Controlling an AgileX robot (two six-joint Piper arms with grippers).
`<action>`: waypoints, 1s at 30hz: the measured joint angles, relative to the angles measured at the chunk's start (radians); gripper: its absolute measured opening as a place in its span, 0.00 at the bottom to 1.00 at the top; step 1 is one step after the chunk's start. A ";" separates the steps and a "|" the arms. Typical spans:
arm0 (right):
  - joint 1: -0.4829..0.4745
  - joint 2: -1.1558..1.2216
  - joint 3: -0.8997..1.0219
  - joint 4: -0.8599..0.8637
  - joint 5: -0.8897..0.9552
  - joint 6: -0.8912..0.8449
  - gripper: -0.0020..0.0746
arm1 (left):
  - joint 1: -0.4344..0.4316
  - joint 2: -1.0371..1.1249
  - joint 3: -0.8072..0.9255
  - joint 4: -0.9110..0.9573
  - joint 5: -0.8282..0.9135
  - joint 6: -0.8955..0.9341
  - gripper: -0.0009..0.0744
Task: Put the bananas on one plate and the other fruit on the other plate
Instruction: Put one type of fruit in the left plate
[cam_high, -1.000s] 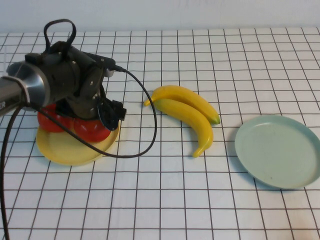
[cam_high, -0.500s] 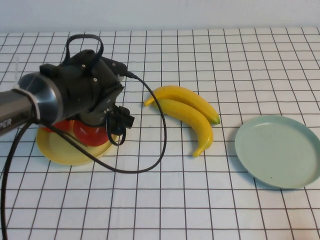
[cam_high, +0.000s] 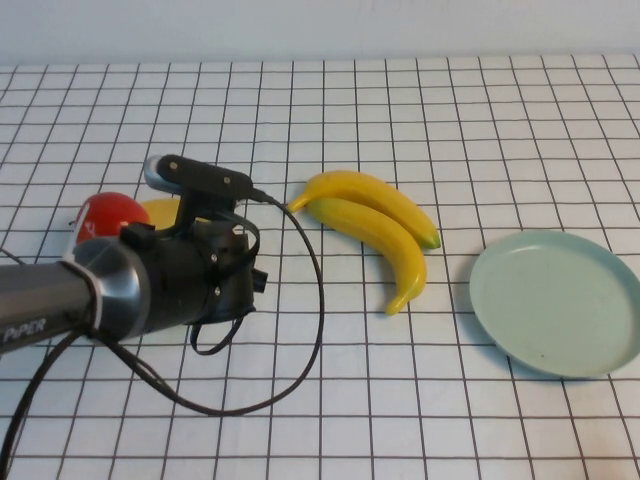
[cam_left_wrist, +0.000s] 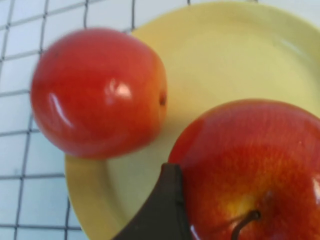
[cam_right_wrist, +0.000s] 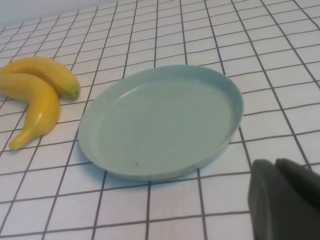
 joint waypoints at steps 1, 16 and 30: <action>0.000 0.000 0.000 0.000 0.000 0.000 0.00 | 0.000 0.000 0.008 -0.006 -0.007 -0.005 0.86; 0.000 0.000 0.000 0.000 0.000 0.000 0.00 | 0.000 -0.061 0.023 -0.192 -0.006 0.096 0.84; 0.000 0.000 0.000 0.000 0.000 0.000 0.00 | 0.000 -0.178 0.031 -0.246 -0.011 0.115 0.80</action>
